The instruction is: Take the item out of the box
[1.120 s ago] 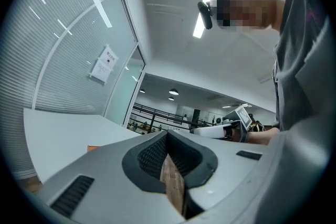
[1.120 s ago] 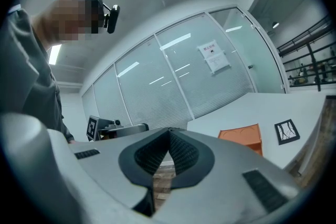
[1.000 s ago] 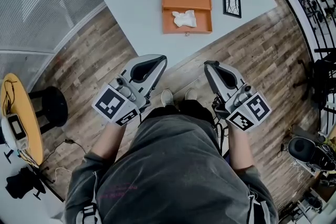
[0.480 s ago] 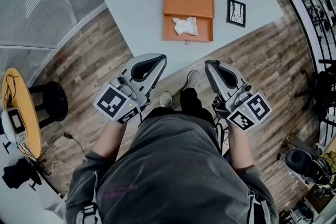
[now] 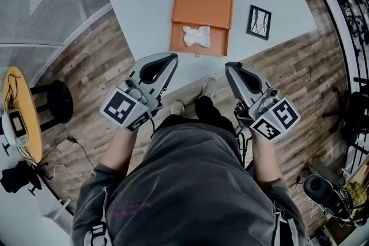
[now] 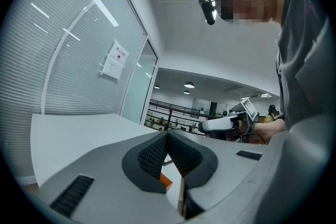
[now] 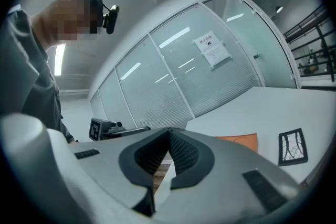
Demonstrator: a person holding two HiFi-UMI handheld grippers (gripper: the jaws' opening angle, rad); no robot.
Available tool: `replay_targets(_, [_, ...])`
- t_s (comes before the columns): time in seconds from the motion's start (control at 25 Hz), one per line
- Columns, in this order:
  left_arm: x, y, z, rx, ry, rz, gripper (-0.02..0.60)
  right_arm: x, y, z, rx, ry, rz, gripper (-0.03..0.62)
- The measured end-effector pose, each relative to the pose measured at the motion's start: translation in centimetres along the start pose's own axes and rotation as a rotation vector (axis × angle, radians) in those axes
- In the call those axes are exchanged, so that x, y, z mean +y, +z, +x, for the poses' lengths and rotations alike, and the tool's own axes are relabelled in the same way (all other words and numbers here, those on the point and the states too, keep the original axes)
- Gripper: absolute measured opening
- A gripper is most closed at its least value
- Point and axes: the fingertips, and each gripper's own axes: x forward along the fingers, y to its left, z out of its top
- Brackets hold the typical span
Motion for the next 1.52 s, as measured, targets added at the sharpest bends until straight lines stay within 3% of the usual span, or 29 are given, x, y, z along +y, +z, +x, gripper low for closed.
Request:
replay_targets(0.8, [0.4,0.2,10.1,0.050,0.109,0.054,0.011,-9.8,3.1,-0.8,0.051,0.103,0.038,0.005])
replay_targets(1.52, [2.0,-4.4,11.7,0.168,0.054,0.127,0.011,-11.0,0.6,-0.7,0.079,0.069,0.094,0.005])
